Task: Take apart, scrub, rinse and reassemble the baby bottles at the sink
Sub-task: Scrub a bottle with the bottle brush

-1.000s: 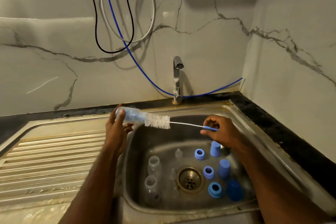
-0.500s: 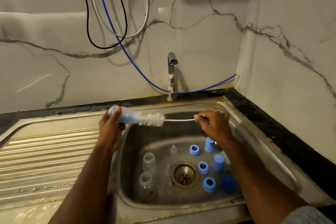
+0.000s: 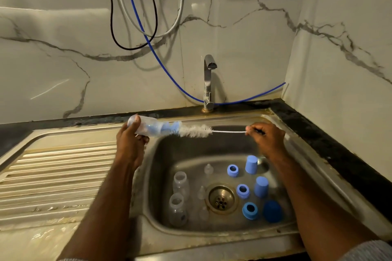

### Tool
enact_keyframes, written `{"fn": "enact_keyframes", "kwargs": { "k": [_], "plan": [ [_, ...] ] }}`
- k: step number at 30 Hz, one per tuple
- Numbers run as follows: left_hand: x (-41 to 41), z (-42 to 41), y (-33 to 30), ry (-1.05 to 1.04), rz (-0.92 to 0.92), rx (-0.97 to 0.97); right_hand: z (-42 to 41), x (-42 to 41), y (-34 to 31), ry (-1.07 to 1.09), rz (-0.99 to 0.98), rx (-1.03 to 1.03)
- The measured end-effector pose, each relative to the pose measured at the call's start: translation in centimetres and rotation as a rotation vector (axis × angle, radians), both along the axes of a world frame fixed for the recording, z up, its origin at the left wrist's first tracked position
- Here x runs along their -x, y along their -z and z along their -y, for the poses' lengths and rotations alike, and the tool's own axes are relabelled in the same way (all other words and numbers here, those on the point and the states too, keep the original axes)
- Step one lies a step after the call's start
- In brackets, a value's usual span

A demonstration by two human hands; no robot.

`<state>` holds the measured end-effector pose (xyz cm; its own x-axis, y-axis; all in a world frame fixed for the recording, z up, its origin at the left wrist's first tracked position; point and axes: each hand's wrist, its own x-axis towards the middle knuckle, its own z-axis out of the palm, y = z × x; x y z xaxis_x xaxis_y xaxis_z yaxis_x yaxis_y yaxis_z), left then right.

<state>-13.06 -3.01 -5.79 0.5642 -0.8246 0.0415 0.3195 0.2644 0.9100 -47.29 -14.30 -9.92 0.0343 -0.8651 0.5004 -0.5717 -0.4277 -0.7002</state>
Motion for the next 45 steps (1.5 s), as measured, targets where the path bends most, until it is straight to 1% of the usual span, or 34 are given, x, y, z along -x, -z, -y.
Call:
{"fn": "enact_keyframes", "kwargs": {
  "k": [2,4,6,8,10,12,16,17,19,20,23,25,29,34,36,38,40,43,45],
  "plan": [
    [1.1,0.2,0.4,0.094,0.088,-0.004,-0.5,-1.0,-0.1,-0.05,0.015,0.008],
    [1.2,0.1,0.3,0.099,0.099,0.005,-0.5,-1.0,-0.3,-0.05,0.078,-0.016],
    [0.3,-0.1,-0.1,0.037,0.012,0.007,-0.3,-0.2,-0.5,-0.027,0.112,-0.033],
    [0.2,-0.4,0.0,0.047,-0.07,0.021,-0.6,-0.3,-0.6,-0.06,0.118,-0.057],
    [1.1,-0.5,0.1,0.134,-0.003,0.057,-0.9,-1.4,-0.5,-0.092,0.088,-0.079],
    [1.5,-0.2,0.3,0.192,0.096,0.043,-0.9,-1.8,-0.4,-0.086,0.093,-0.08],
    [0.9,0.0,-0.2,0.178,0.184,-0.171,-0.4,-0.3,-0.3,-0.055,0.087,-0.027],
    [0.8,0.0,0.0,0.165,0.235,-0.198,-0.5,-0.4,-0.3,-0.053,0.086,-0.021],
    [1.0,0.0,0.2,0.163,0.3,-0.169,-0.5,-0.7,-0.4,-0.043,0.086,-0.015],
    [0.8,0.0,0.3,0.168,0.263,-0.135,-0.3,-0.6,-0.3,-0.03,0.088,-0.019],
    [-0.3,-0.1,0.2,0.2,0.023,-0.013,0.5,0.8,0.1,0.03,0.161,-0.06],
    [-0.2,0.0,0.0,0.197,-0.037,0.041,0.5,1.0,0.1,0.036,0.178,-0.074],
    [1.0,0.4,0.4,0.183,-0.026,0.143,-0.3,-1.2,-0.1,-0.057,0.149,-0.062],
    [1.5,0.2,-0.2,0.124,-0.009,0.161,0.4,0.9,0.0,0.017,0.21,-0.078],
    [1.4,0.7,-0.1,0.102,-0.021,0.187,0.1,0.4,-0.1,-0.011,0.201,-0.08],
    [1.6,0.7,0.2,0.103,-0.012,0.186,-0.3,-1.2,0.0,-0.061,0.159,-0.061],
    [1.5,0.4,0.2,0.099,0.007,0.157,0.0,-1.6,0.1,-0.046,0.165,-0.047],
    [0.7,0.1,0.3,0.064,-0.065,0.138,0.5,0.0,0.0,0.028,0.217,-0.067],
    [0.8,0.1,0.4,0.072,-0.077,0.124,0.4,0.0,0.2,0.021,0.184,-0.074]
  ]
}}
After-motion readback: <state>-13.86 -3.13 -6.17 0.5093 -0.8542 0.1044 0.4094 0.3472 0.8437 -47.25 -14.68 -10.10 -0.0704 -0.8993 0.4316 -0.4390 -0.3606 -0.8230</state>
